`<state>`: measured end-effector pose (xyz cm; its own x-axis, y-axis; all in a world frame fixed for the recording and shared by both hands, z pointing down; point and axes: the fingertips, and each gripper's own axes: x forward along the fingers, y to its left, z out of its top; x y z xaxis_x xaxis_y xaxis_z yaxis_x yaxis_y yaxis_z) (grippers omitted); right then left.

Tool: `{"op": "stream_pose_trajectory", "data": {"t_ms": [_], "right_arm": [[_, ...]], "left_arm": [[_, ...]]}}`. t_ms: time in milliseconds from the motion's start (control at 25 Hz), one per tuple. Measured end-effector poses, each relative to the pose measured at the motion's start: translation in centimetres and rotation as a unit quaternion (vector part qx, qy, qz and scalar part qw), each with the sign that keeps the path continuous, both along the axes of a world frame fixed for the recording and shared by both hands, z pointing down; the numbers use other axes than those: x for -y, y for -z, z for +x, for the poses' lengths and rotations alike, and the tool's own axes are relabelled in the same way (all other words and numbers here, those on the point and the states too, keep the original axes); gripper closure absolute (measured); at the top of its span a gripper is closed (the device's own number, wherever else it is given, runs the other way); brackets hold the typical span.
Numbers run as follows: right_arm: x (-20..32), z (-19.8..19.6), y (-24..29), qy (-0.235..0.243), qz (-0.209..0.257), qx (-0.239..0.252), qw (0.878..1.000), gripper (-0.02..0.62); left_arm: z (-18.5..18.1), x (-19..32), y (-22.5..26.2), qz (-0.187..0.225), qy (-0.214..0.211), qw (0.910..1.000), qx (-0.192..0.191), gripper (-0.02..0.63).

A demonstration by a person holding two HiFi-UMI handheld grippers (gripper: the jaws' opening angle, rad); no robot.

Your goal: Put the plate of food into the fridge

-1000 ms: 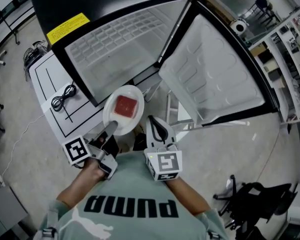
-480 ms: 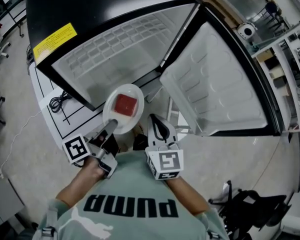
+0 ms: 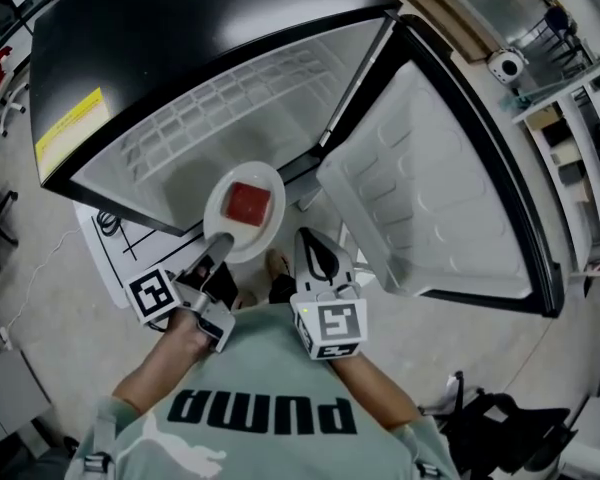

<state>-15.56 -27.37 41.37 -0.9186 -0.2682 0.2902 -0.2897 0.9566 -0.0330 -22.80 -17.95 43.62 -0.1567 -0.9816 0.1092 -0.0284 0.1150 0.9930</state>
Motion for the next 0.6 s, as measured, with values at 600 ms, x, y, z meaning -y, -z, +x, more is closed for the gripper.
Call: {"op": "stream_pose_trajectory", "data": {"t_ms": [600], "right_arm": [[4.4, -3.5, -0.6, 0.047, -0.008, 0.001, 0.999, 0.591]], "left_arm": [[-3.8, 4.1, -1.5, -0.009, 0.073, 0.9973, 0.001, 0.569]]}}
